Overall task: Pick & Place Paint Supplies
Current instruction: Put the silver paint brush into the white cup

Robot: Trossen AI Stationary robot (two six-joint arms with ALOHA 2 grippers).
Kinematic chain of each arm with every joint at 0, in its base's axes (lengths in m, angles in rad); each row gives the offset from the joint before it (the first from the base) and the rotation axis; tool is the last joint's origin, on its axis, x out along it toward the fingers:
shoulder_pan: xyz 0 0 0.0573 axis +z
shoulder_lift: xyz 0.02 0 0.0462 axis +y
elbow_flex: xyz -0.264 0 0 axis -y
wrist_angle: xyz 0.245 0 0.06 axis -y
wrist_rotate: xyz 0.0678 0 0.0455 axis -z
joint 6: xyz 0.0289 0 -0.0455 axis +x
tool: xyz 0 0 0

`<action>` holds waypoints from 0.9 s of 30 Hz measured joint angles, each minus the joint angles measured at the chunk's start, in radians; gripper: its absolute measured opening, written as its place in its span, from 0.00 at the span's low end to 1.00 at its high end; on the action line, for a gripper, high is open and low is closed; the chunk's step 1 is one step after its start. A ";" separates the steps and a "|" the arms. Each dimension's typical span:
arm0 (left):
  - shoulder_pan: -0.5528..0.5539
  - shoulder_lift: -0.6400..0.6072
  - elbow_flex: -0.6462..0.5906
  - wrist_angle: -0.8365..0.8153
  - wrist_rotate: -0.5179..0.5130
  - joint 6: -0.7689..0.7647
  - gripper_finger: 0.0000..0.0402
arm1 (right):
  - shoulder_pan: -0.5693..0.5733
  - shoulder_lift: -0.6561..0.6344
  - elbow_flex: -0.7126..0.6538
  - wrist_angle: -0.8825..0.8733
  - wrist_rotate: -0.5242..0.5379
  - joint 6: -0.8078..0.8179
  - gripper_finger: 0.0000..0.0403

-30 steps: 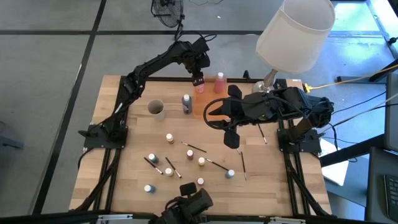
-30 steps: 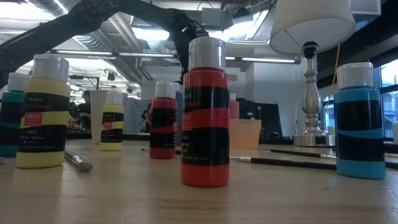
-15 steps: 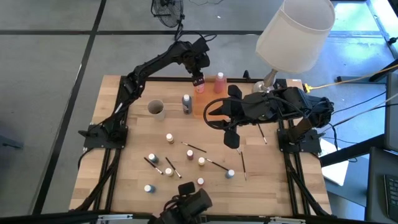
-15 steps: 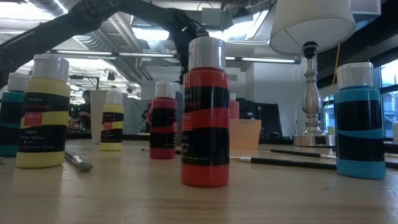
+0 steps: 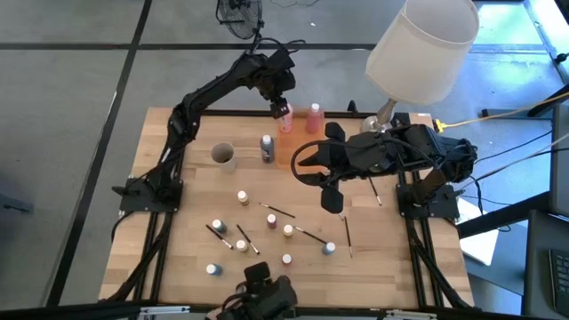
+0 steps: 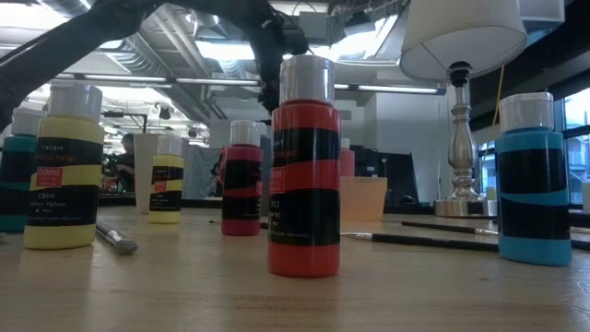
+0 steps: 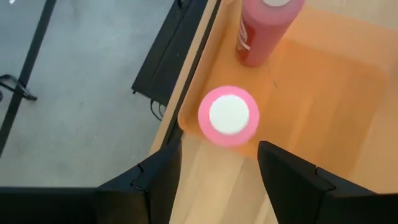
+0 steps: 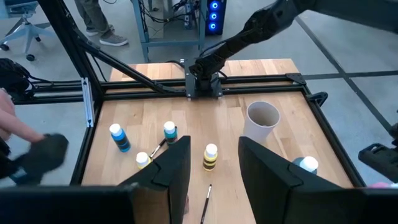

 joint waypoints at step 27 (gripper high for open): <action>-0.157 -0.528 0.000 -0.291 0.219 -0.421 0.52 | 0.025 0.000 0.000 -0.017 -0.363 -0.078 0.34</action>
